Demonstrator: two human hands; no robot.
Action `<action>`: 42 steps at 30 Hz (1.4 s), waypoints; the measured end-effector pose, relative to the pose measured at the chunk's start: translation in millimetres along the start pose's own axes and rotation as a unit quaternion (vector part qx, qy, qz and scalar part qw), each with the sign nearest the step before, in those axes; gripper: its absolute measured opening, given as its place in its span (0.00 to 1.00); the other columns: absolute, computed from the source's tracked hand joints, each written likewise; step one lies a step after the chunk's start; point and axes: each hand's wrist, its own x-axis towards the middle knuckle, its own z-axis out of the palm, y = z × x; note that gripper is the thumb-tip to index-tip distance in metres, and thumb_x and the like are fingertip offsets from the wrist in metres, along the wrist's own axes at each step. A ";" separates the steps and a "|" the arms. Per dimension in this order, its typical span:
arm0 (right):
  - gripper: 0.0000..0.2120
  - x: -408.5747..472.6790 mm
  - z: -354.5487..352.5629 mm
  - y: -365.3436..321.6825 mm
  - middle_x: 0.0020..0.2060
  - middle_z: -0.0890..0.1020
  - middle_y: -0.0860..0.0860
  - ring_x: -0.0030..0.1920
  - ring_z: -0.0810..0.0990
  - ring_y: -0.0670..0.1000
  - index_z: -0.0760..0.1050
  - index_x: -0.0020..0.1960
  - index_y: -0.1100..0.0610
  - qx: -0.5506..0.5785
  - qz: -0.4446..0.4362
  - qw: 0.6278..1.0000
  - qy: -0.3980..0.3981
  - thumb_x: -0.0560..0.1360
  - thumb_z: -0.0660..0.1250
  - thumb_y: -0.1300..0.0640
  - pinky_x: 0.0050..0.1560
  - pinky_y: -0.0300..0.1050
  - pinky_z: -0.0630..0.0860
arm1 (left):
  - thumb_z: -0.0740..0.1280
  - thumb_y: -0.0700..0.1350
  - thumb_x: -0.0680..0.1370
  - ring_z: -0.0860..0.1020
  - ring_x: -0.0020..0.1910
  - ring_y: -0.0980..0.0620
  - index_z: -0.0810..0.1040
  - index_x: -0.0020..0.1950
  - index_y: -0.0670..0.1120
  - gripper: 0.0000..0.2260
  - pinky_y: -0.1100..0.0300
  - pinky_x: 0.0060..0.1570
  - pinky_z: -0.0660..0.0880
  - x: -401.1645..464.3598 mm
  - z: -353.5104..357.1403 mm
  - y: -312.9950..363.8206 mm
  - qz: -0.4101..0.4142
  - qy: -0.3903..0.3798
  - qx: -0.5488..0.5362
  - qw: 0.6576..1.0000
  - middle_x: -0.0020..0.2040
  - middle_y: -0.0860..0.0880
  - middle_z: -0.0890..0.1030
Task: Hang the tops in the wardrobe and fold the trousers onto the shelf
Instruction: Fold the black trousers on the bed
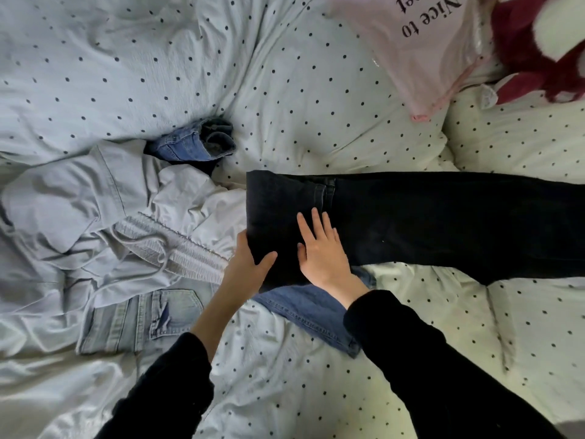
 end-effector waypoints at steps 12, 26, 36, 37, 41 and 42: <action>0.27 -141.0 8.2 -67.6 0.77 0.49 0.57 0.76 0.46 0.57 0.47 0.77 0.55 0.085 -0.033 0.993 -0.075 0.82 0.51 0.50 0.75 0.53 0.47 | 0.67 0.42 0.77 0.76 0.51 0.59 0.66 0.62 0.48 0.16 0.68 0.45 0.72 -150.7 -25.2 -38.0 -0.057 0.018 -0.109 0.992 0.53 0.54 0.76; 0.25 -173.2 74.8 -65.0 0.77 0.49 0.54 0.77 0.46 0.53 0.48 0.77 0.52 0.084 -0.064 0.976 -0.189 0.83 0.49 0.49 0.74 0.52 0.46 | 0.63 0.44 0.79 0.76 0.57 0.47 0.66 0.69 0.48 0.19 0.47 0.58 0.74 -183.6 6.6 -86.5 -0.119 0.113 -0.032 0.986 0.57 0.49 0.78; 0.19 -175.7 1.6 26.1 0.68 0.71 0.50 0.69 0.68 0.50 0.68 0.70 0.54 0.619 0.167 0.728 -0.243 0.82 0.54 0.50 0.71 0.48 0.64 | 0.60 0.44 0.78 0.75 0.47 0.45 0.62 0.72 0.45 0.22 0.57 0.44 0.69 -154.4 81.6 -4.6 -0.080 0.135 0.046 0.987 0.44 0.48 0.75; 0.19 -172.4 -8.3 46.2 0.69 0.70 0.51 0.67 0.69 0.51 0.67 0.70 0.54 0.632 0.173 0.719 -0.232 0.82 0.52 0.49 0.70 0.50 0.64 | 0.60 0.45 0.78 0.76 0.50 0.43 0.61 0.72 0.45 0.23 0.57 0.45 0.69 -148.6 98.4 6.4 -0.075 0.136 0.057 0.986 0.47 0.46 0.77; 0.20 -152.9 -29.0 102.7 0.66 0.73 0.52 0.63 0.74 0.54 0.68 0.69 0.54 0.654 0.206 0.700 -0.198 0.82 0.52 0.46 0.67 0.57 0.67 | 0.62 0.45 0.76 0.72 0.61 0.41 0.59 0.74 0.45 0.27 0.53 0.56 0.69 -132.4 166.8 27.1 -0.058 0.103 0.082 0.990 0.63 0.43 0.75; 0.20 -146.2 -30.4 111.6 0.65 0.74 0.52 0.62 0.74 0.55 0.69 0.68 0.53 0.643 0.211 0.708 -0.200 0.82 0.52 0.45 0.66 0.58 0.68 | 0.62 0.45 0.76 0.70 0.63 0.42 0.59 0.74 0.46 0.27 0.52 0.59 0.68 -128.1 182.4 29.5 -0.048 0.098 0.092 0.990 0.65 0.44 0.73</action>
